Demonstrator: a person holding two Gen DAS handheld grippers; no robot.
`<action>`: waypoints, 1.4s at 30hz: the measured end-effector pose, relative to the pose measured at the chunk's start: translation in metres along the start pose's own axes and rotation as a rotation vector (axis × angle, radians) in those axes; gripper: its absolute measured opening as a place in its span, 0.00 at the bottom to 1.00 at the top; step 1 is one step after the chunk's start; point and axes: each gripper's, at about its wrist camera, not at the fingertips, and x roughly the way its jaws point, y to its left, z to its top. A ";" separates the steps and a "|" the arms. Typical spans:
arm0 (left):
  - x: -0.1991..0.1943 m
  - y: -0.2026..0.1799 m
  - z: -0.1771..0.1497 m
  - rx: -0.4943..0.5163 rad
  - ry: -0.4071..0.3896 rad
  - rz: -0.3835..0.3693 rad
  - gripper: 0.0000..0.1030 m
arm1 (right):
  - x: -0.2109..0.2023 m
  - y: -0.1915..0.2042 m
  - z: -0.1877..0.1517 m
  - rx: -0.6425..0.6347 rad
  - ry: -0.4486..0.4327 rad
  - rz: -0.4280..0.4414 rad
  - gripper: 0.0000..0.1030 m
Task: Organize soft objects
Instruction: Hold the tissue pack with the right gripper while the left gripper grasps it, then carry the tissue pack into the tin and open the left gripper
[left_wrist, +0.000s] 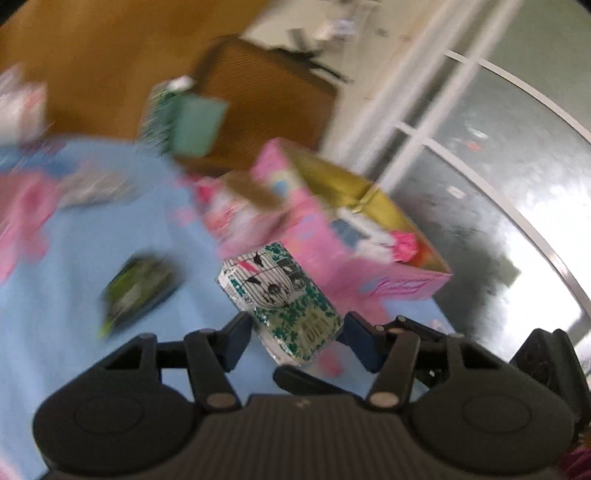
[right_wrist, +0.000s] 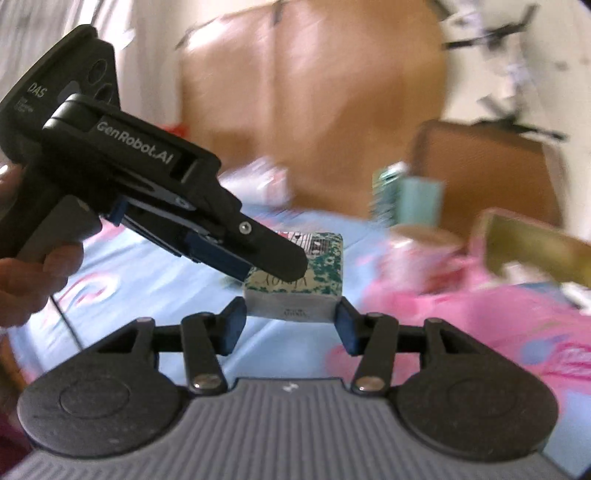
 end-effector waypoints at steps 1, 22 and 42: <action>0.009 -0.010 0.009 0.035 0.000 -0.012 0.55 | -0.004 -0.010 0.003 0.015 -0.021 -0.037 0.53; 0.122 -0.053 0.071 0.150 -0.027 -0.021 0.74 | 0.069 -0.159 0.026 0.262 0.010 -0.370 0.65; -0.066 0.119 -0.018 -0.171 -0.217 0.365 0.76 | 0.057 -0.055 0.043 0.198 -0.059 -0.037 0.58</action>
